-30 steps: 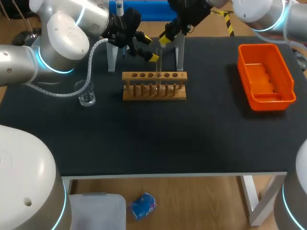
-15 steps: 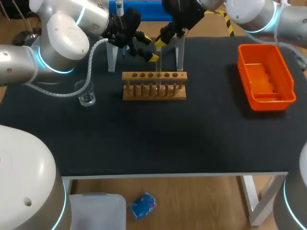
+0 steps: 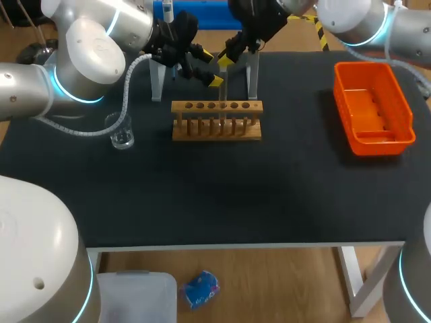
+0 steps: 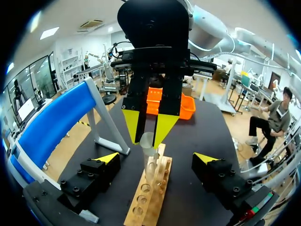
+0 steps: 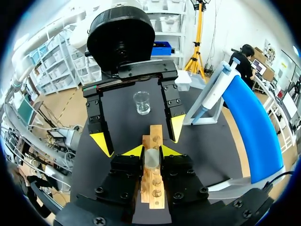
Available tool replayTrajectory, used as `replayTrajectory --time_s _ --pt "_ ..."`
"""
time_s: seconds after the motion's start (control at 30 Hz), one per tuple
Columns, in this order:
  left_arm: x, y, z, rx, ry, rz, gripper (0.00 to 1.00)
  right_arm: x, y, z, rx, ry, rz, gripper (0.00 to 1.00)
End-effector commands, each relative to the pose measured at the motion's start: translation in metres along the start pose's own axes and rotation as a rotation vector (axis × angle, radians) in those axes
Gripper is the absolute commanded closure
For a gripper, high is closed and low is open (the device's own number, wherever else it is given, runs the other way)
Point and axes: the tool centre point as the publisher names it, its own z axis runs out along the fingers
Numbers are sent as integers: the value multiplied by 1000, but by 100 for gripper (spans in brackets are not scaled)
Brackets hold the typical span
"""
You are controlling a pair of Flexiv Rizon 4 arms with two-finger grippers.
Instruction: Invert the test tube, pick up the pipette, mount the tip to pipette, aspirate from beaker and dispense into the tube, eject the tip, return the pipette, and cap with the stopper.
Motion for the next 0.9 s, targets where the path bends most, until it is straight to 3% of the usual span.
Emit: replayTrajectory --time_s 0.03,0.9 --pt "-1 -1 0 -5 4 -1 0 -1 1 -3 5 -2 -3 100" --pt "-1 -1 0 -5 4 -1 0 4 -14 13 16 -18 11 100"
